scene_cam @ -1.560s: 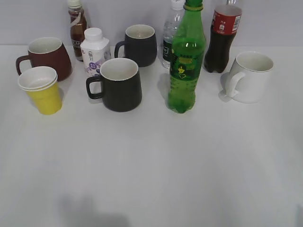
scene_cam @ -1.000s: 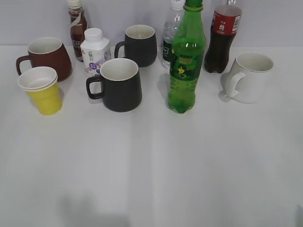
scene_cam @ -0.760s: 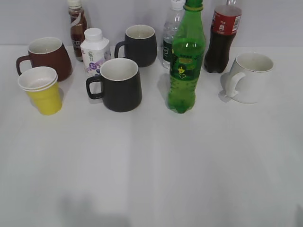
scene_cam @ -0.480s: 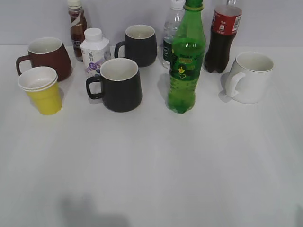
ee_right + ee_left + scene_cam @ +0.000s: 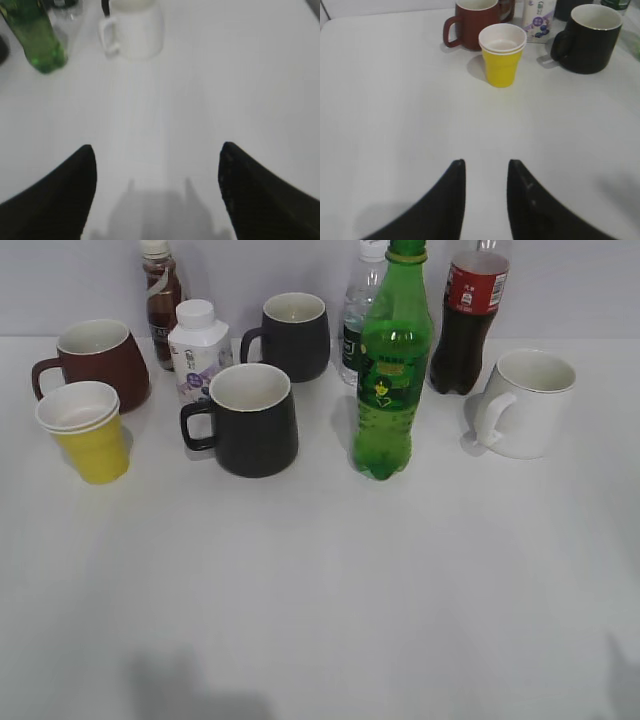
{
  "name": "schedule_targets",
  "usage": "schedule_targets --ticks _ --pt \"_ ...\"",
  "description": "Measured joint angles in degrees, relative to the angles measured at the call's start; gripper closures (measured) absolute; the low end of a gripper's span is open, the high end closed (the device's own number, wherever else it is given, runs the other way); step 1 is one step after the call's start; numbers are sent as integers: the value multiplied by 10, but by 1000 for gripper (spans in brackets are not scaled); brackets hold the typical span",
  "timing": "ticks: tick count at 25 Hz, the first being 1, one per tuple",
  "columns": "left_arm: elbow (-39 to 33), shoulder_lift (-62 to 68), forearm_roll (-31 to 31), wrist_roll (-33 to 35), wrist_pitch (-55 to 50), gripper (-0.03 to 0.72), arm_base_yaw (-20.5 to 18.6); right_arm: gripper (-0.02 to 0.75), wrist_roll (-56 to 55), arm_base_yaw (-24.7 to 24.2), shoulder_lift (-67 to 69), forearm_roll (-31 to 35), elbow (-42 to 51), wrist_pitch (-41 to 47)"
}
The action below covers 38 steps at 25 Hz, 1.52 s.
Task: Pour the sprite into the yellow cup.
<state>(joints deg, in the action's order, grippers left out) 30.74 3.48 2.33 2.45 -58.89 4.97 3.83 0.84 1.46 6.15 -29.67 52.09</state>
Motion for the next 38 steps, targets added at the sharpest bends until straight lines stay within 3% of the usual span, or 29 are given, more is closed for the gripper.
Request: schedule_targets --ticks 6,11,15,19,28,35,38 --pt "1 100 -8 0 238 462 12 170 27 0 125 58 -1 -216" --pt "-12 239 -8 0 403 430 12 207 115 51 253 92 1 -312" --pt "-14 385 4 0 532 286 12 265 160 108 344 95 1 -379" --pt "-16 520 67 0 662 153 12 279 166 153 433 96 1 -438" --pt "-41 621 100 0 687 123 34 279 167 259 612 101 1 -576" --pt "-174 645 99 0 855 123 85 272 143 297 703 100 1 -661" --pt "-184 684 79 0 927 118 87 213 108 297 721 98 1 -682"
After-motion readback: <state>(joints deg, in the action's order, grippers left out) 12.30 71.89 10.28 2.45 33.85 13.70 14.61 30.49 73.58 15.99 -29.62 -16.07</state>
